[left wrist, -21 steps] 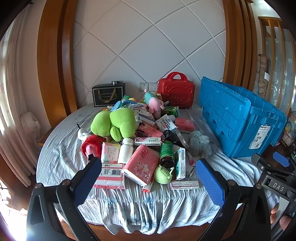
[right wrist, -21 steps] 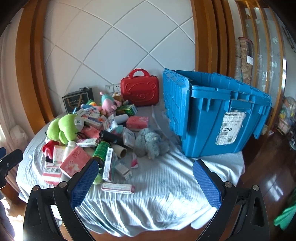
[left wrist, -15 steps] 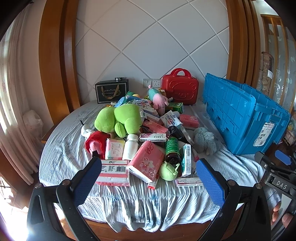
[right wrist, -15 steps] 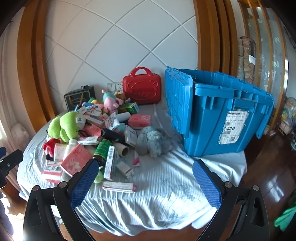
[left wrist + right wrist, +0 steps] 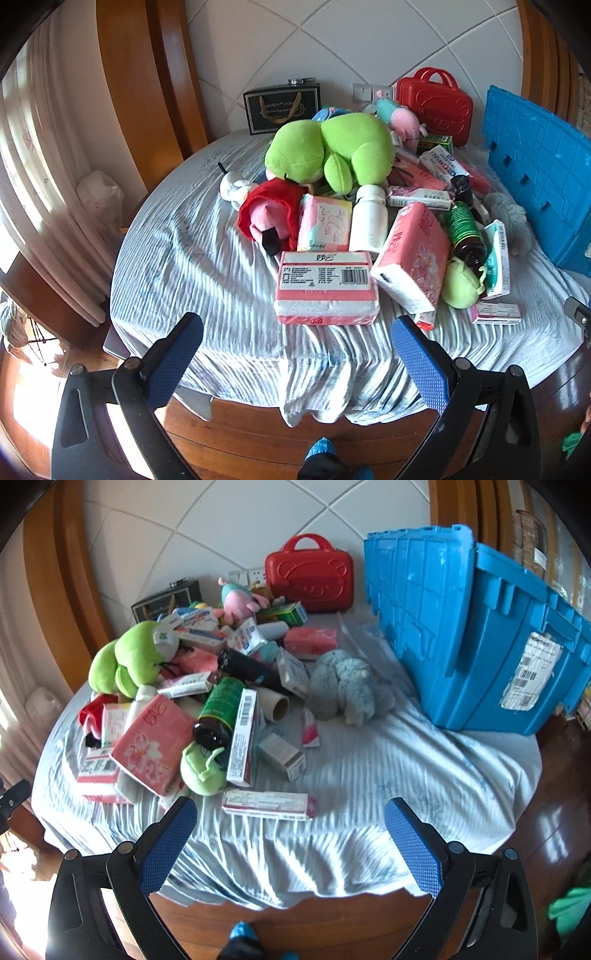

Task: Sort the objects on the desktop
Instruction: 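Reach the left tool toward the pink tissue pack while the right tool reaches a white medicine box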

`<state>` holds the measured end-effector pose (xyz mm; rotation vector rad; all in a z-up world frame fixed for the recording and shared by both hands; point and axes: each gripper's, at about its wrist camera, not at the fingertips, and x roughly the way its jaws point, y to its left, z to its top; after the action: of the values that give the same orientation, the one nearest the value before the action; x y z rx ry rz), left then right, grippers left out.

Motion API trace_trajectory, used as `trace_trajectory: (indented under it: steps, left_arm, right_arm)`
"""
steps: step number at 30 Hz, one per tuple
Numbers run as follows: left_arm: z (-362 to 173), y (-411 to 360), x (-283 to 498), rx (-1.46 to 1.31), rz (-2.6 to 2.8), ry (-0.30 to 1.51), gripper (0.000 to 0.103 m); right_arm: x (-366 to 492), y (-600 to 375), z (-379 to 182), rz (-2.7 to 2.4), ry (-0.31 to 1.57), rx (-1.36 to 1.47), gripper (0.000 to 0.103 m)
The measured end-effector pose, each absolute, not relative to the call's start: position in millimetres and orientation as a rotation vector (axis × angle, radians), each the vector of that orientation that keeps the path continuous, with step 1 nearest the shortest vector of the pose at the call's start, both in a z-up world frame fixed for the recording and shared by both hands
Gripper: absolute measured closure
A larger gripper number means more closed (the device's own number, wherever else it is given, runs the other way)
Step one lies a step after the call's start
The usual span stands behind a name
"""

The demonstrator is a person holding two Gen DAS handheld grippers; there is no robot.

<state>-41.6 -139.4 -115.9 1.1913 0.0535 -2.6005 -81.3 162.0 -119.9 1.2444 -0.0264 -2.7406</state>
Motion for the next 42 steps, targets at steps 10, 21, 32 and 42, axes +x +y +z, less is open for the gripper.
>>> trace_trajectory:
  steps: [10, 21, 32, 42]
  left_arm:
    - [-162.2, -140.0, -92.8, 1.39, -2.622, 0.082, 0.0]
    - [-147.5, -85.3, -160.2, 1.407, -2.82, -0.05, 0.0]
    - [-171.5, -83.7, -199.3, 1.586, -2.854, -0.069, 0.0]
    - [-195.7, -69.2, -218.4, 1.751, -2.808, -0.026, 0.0]
  right_arm:
    - [-108.8, 153.8, -155.3, -2.691, -0.055, 1.416, 0.0]
    - [-130.3, 140.8, -151.2, -2.686, -0.089, 1.421, 0.029]
    - [-160.0, 114.9, -158.6, -2.649, -0.151, 1.472, 0.047]
    - [-176.6, 129.5, -142.2, -2.702, -0.164, 1.429, 0.047]
